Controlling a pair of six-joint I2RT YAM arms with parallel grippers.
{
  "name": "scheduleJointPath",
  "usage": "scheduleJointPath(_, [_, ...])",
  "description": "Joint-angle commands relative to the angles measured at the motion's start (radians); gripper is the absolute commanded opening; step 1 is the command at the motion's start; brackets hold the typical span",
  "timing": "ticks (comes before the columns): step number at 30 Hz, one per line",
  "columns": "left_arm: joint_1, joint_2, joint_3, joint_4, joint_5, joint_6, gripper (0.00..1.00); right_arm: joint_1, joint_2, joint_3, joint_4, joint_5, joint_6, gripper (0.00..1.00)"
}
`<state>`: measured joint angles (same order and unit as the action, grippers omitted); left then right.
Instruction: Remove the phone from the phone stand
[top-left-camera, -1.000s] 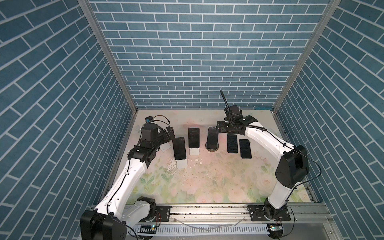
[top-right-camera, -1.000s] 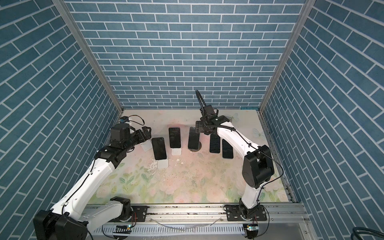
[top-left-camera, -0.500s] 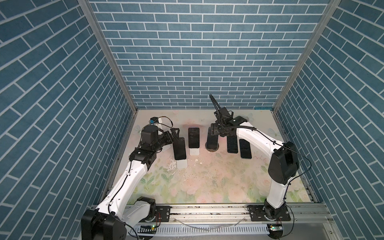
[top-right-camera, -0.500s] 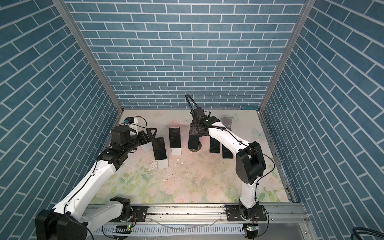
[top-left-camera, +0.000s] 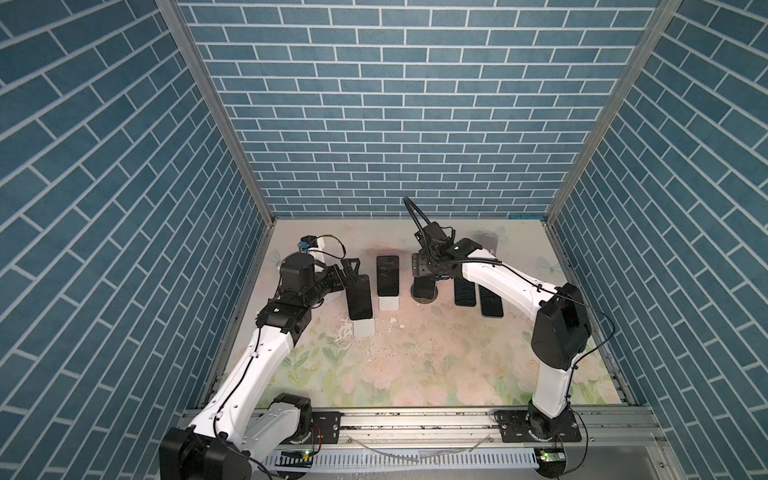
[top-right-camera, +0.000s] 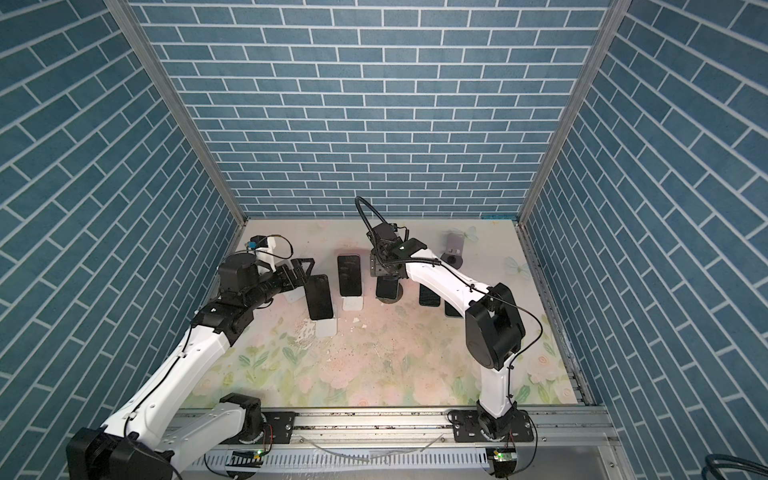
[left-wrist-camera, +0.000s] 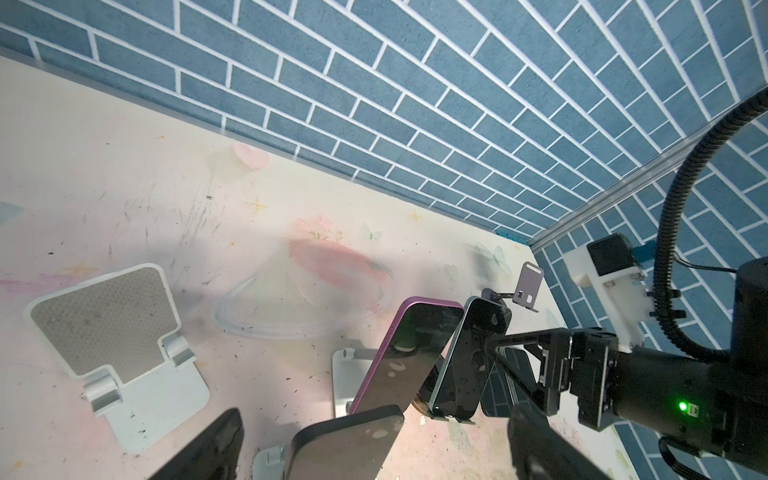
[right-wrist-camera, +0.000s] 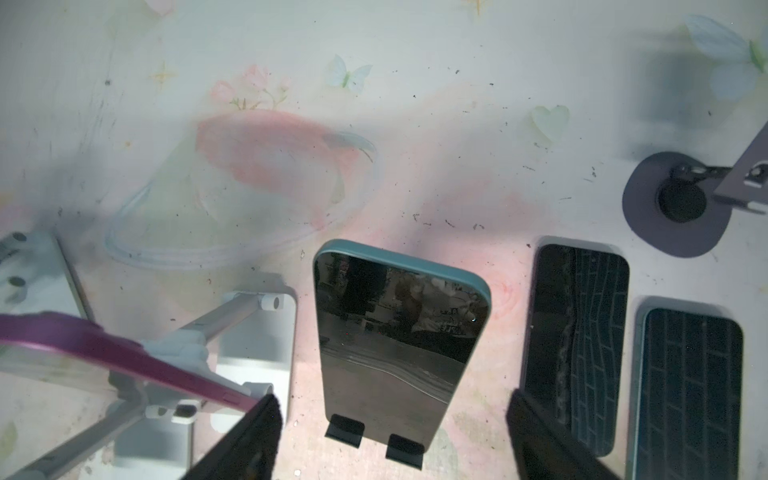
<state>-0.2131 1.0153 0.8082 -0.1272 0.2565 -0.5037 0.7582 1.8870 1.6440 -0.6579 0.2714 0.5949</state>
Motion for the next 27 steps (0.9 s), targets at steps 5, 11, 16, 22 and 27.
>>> scheduleJointPath(5, [-0.003,-0.014,-0.020,0.025,0.019,0.025,1.00,0.015,0.006,-0.021,0.022,0.081,0.065,0.99])
scheduleJointPath(11, [-0.003,-0.019,-0.033,0.028,0.020,0.031,1.00,0.015,0.041,-0.011,0.041,0.074,0.088,0.99])
scheduleJointPath(16, [-0.003,-0.024,-0.036,0.040,0.021,0.032,1.00,0.020,0.084,0.022,0.031,0.082,0.116,0.99])
scheduleJointPath(22, [-0.003,-0.026,-0.060,0.092,0.033,0.015,1.00,0.035,0.123,0.043,0.018,0.137,0.148,0.99])
scheduleJointPath(27, [-0.003,-0.015,-0.066,0.104,0.063,0.007,1.00,0.051,0.156,0.077,-0.013,0.194,0.186,0.96])
